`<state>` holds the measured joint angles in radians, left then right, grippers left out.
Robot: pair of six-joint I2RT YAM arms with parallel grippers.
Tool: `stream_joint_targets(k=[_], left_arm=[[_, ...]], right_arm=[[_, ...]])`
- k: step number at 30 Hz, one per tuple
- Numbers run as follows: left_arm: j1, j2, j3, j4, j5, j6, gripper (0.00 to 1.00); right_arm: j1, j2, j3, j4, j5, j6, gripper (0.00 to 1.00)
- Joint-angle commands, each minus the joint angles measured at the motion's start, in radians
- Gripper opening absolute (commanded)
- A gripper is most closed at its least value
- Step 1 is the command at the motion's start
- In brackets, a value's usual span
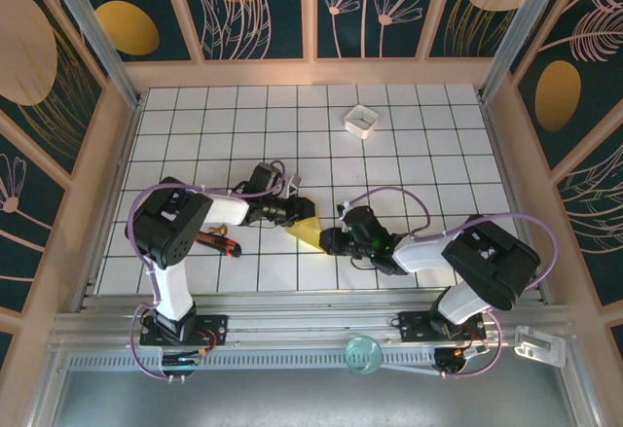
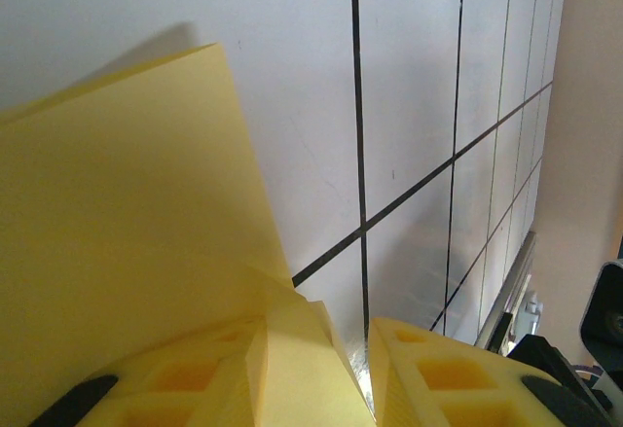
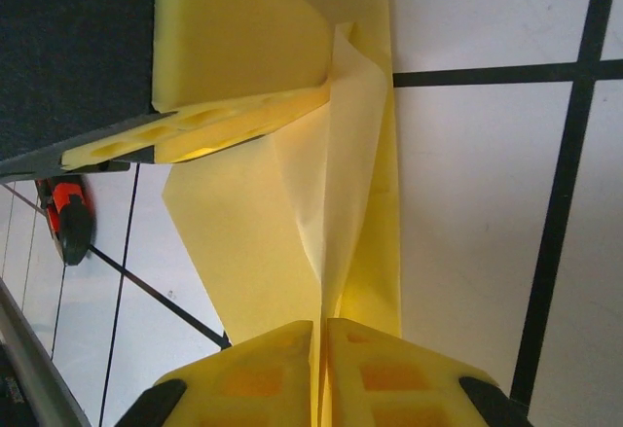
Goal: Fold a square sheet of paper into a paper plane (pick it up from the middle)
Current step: Fourth fold the wing at the center of the table.
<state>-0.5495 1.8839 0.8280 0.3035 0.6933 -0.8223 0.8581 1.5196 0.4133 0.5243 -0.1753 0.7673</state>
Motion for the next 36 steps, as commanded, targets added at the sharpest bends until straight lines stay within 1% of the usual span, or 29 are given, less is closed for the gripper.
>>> stream_joint_targets(k=[1,10,17,22,29,36], left_arm=[[0.008,0.009,-0.038,-0.031,-0.034,0.013,0.34],[0.008,-0.002,-0.086,0.052,-0.026,-0.024,0.35],[0.008,-0.015,-0.107,0.076,-0.026,-0.033,0.35],[0.009,-0.014,-0.115,0.083,-0.024,-0.031,0.35],[0.009,-0.011,-0.124,0.087,-0.032,-0.027,0.35],[0.008,-0.011,-0.125,0.086,-0.034,-0.025,0.35]], right_arm=[[-0.006,0.016,-0.011,0.027,-0.016,0.012,0.09],[0.013,0.05,-0.014,-0.005,-0.014,0.009,0.03],[0.022,0.079,-0.005,-0.028,-0.006,0.003,0.02],[0.024,0.083,-0.004,-0.029,-0.009,0.001,0.04],[0.022,0.025,0.008,-0.035,-0.018,-0.012,0.09],[0.026,0.003,0.003,-0.038,-0.038,-0.004,0.11]])
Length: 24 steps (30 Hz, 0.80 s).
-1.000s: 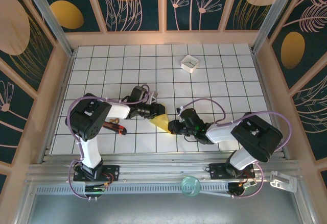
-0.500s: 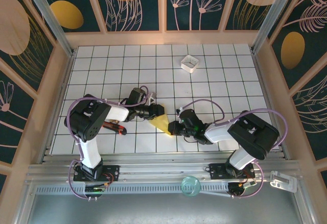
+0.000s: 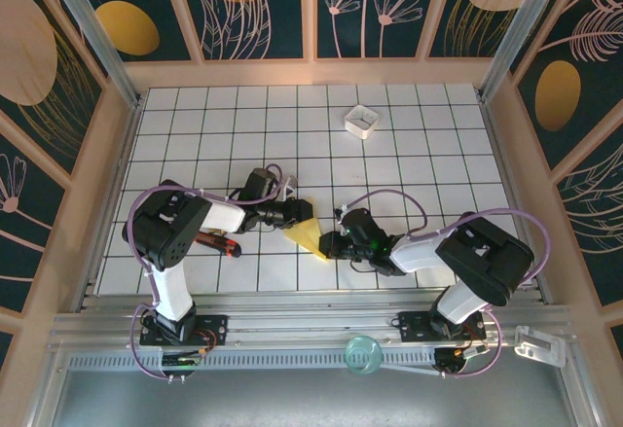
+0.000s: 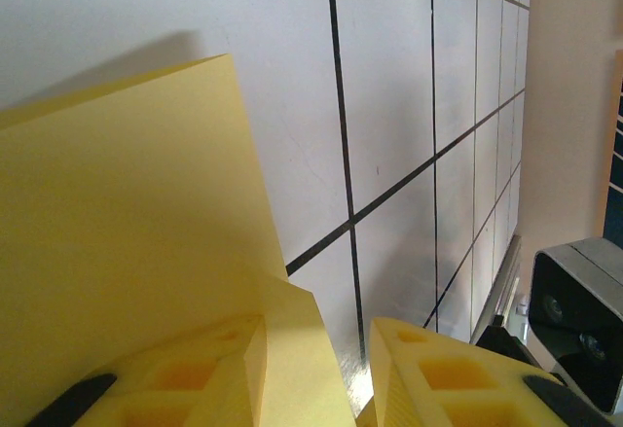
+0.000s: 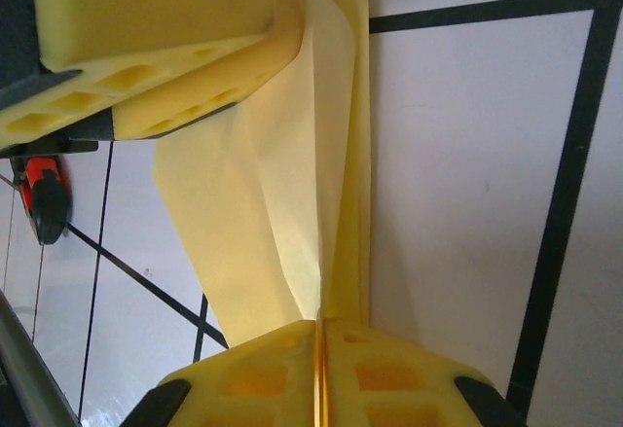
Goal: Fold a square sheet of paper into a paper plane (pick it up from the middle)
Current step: Fourth fold the wing at the center of the table.
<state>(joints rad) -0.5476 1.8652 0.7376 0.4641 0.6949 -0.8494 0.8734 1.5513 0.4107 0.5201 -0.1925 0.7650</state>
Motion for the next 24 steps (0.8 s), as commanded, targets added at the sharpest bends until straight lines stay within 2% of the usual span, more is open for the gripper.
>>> stream_joint_targets(k=[1,11,24], left_arm=[[0.006,0.007,-0.035,-0.076,-0.036,0.001,0.35],[0.006,0.004,-0.039,-0.077,-0.04,0.005,0.35],[0.008,0.004,-0.062,-0.057,-0.044,0.005,0.35]], right_arm=[[0.012,-0.032,0.005,-0.036,-0.022,0.0,0.11],[0.019,-0.051,0.007,-0.05,-0.02,-0.002,0.11],[0.032,-0.006,-0.006,-0.07,-0.023,-0.021,0.04]])
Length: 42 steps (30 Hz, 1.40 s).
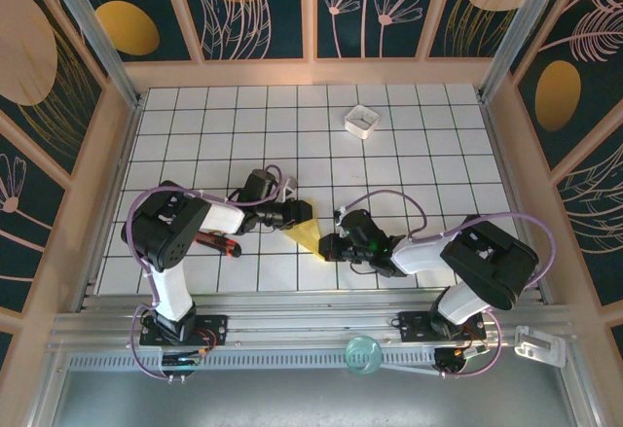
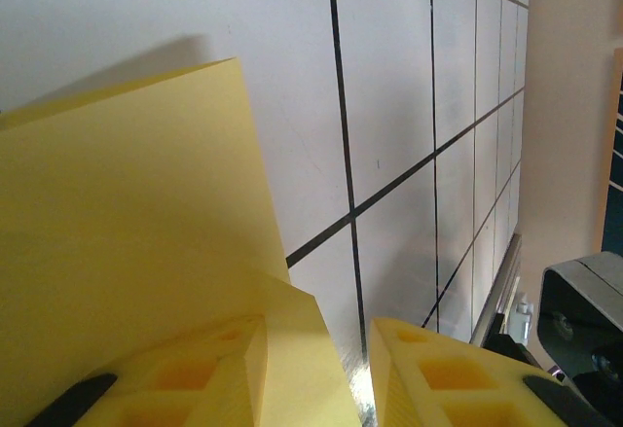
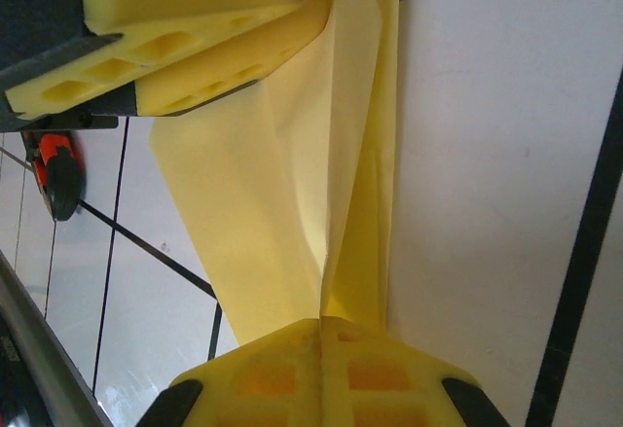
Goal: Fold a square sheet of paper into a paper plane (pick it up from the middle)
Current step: Fourth fold the wing at the center of the table.
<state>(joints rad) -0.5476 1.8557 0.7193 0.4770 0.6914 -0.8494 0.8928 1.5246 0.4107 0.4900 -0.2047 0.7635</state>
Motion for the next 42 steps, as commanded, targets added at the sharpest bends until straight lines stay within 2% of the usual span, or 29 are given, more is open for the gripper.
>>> stream_joint_targets(k=[1,9,30,42], left_arm=[[0.008,0.012,-0.049,-0.062,-0.042,0.005,0.35],[0.009,0.014,-0.073,-0.007,-0.029,-0.004,0.35],[0.008,-0.084,-0.041,-0.005,0.027,-0.042,0.35],[0.008,-0.038,0.002,0.032,0.039,-0.074,0.36]], right_arm=[[0.012,0.026,-0.007,-0.043,-0.009,-0.018,0.04],[0.013,0.061,0.011,-0.082,0.017,-0.021,0.04],[0.017,0.051,0.024,-0.117,0.064,0.001,0.01],[0.018,0.054,0.024,-0.117,0.067,0.005,0.0]])
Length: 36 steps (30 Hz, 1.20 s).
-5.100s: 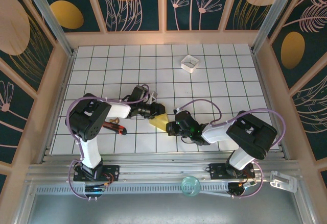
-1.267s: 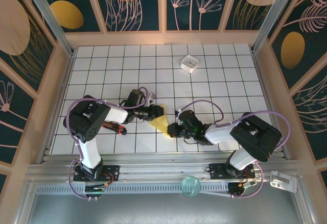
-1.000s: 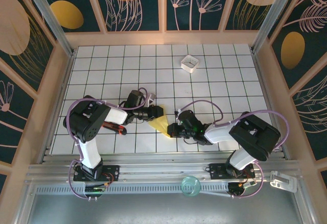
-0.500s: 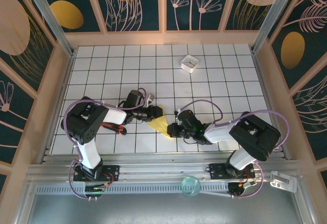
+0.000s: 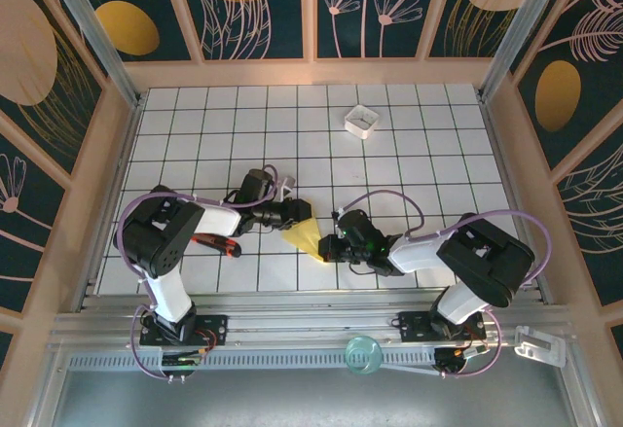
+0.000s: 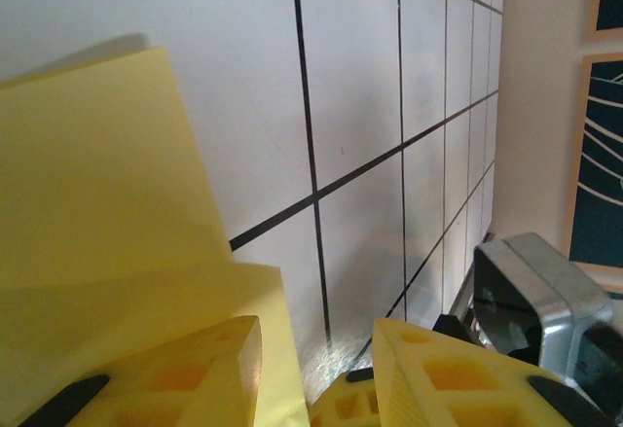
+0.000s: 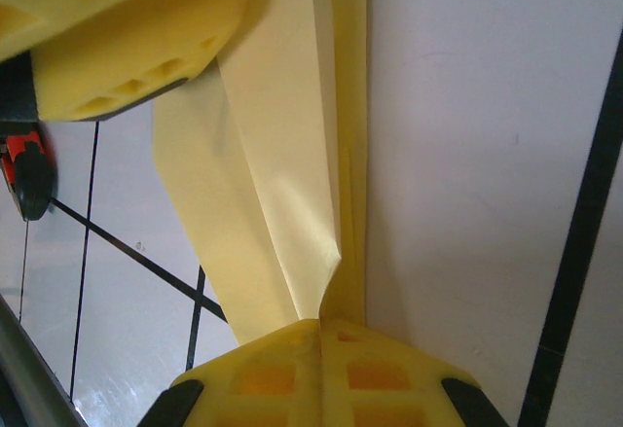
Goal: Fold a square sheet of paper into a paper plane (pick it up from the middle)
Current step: Fourth fold the wing at the center of the table.
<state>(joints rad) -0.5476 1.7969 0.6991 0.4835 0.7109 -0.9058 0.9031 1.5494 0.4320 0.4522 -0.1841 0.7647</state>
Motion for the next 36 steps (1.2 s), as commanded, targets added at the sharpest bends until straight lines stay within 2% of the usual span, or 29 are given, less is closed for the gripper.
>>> stream_joint_targets(k=[1,16,28,36], left_arm=[[0.009,0.026,0.023,0.026,0.015,-0.019,0.36],[0.022,0.08,0.019,-0.081,-0.044,0.056,0.34],[0.023,0.098,-0.022,-0.058,-0.056,0.08,0.34],[0.023,0.096,-0.027,-0.057,-0.054,0.081,0.34]], right_arm=[[0.007,0.029,0.002,-0.08,0.046,0.004,0.0],[0.008,0.026,-0.001,-0.075,0.046,0.003,0.03],[-0.005,-0.044,0.037,-0.094,0.015,-0.005,0.17],[-0.02,-0.089,0.033,-0.1,0.002,-0.004,0.18]])
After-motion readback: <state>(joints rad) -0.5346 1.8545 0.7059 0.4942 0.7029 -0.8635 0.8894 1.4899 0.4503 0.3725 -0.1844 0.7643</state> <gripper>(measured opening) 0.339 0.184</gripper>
